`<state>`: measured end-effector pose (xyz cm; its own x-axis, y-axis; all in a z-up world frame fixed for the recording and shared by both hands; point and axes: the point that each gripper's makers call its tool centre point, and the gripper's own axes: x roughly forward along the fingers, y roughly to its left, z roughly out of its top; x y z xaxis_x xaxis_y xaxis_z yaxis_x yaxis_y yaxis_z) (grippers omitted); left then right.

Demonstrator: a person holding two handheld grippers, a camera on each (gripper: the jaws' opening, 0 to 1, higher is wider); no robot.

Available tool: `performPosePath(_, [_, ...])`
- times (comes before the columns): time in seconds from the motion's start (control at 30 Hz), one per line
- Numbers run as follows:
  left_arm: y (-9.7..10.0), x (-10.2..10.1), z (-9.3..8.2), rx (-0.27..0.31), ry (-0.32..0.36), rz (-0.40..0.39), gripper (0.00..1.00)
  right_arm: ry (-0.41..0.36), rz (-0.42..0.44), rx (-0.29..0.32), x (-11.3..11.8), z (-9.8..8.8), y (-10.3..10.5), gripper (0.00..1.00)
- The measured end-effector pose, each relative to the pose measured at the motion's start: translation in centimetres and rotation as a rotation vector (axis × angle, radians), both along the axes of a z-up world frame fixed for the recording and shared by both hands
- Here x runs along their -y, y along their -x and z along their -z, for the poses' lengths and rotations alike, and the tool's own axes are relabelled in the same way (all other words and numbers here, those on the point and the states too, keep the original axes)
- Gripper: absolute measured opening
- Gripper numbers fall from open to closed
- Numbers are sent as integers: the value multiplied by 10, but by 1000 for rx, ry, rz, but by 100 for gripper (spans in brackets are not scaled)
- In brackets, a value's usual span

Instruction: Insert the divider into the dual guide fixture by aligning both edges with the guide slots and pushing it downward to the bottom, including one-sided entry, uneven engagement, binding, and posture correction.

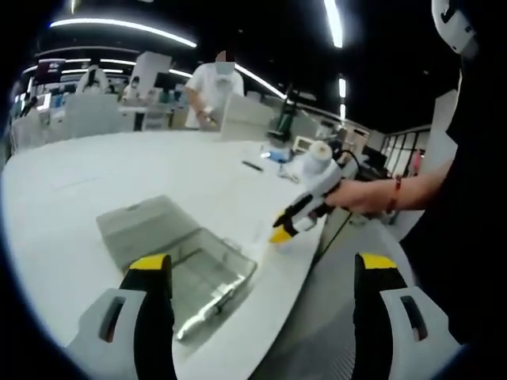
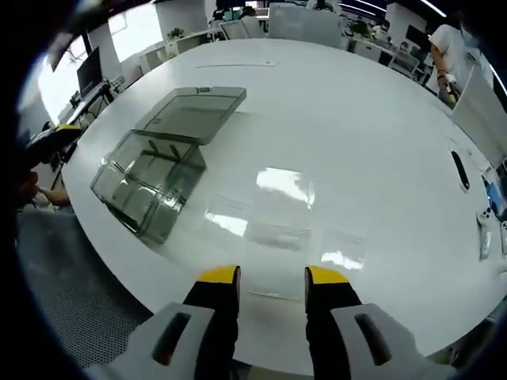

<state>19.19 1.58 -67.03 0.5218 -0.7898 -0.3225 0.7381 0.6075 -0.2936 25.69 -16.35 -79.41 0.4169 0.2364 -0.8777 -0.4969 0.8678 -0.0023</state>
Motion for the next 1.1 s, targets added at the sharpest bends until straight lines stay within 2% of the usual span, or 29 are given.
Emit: performPosePath(1.1, [3,18,-3,-3,28,-29,90,-60,-73,65,-25,-32,9,28])
